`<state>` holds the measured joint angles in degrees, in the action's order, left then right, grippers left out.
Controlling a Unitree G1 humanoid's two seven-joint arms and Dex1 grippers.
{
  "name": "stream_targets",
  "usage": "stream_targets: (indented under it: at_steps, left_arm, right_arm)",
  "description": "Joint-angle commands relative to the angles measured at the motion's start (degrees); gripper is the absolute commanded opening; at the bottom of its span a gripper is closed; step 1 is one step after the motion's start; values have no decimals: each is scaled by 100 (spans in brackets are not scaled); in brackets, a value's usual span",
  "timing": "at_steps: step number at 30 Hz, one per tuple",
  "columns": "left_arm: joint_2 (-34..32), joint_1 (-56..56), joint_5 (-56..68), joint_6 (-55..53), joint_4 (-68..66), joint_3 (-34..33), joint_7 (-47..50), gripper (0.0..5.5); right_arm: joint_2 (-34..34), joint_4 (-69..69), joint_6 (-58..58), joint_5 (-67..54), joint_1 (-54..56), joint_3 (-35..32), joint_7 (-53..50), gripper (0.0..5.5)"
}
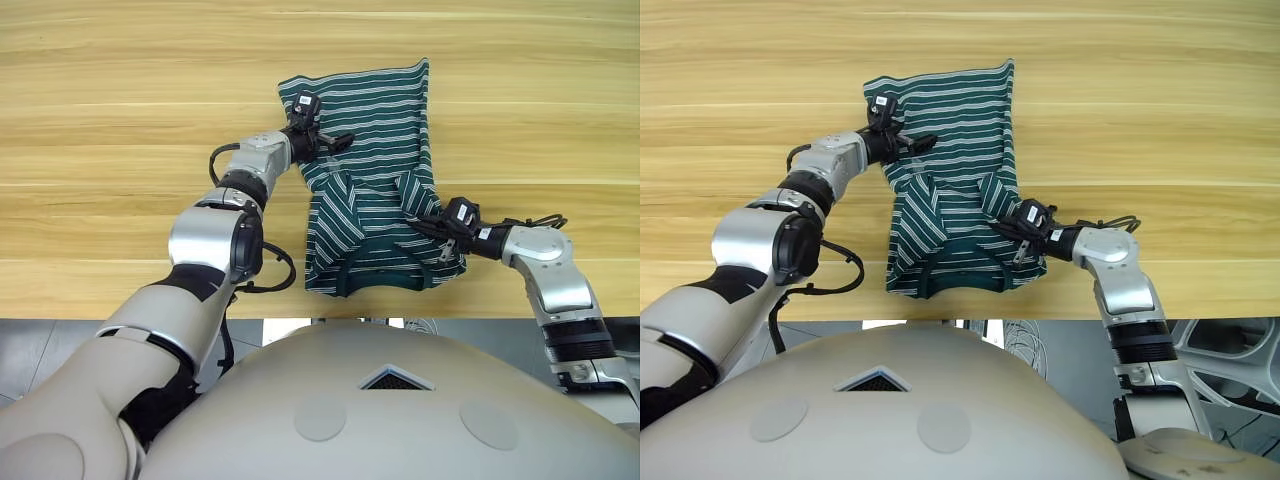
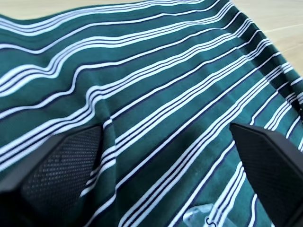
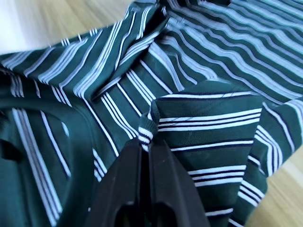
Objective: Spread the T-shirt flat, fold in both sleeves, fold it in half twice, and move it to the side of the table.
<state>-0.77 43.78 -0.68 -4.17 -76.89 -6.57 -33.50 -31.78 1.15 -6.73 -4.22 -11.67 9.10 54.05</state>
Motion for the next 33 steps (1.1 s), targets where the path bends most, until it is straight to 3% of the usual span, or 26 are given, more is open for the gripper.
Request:
stream_targets:
  at_steps: [1,9,15,22,24,26,28,33]
  left_arm:
    - [38,-4,-92,-45,-66,30,17,486]
    - [-62,-22,-132,-20,-62,62,-2,486]
    - [-164,230,116,316,26,-167,-264,486]
    - [-446,1127,2110,1745,949,-1731,-2195,486]
    - [-571,1047,2342,1950,1292,-1809,-2601,486]
    - [-883,-7,1765,2774,2280,-1213,-2928,486]
    - [-1667,-2039,669,4182,3462,-642,-3029,503]
    - [-2769,-5685,-299,6194,4884,-949,-2828,540]
  right_arm:
    - [38,-11,-153,109,152,44,-281,2]
    - [-43,-326,-307,-155,155,28,-137,156]
    - [-162,-445,-231,-832,233,-269,403,162]
    - [-688,2353,2732,-950,1204,-1266,1210,162]
    - [-741,3113,3509,-839,1425,-1347,1276,162]
    - [-884,4070,4708,-226,1564,-1138,1129,185]
    - [-1063,4888,5654,645,1659,-751,744,226]
    - [-1311,5479,7034,1673,1662,-90,552,308]
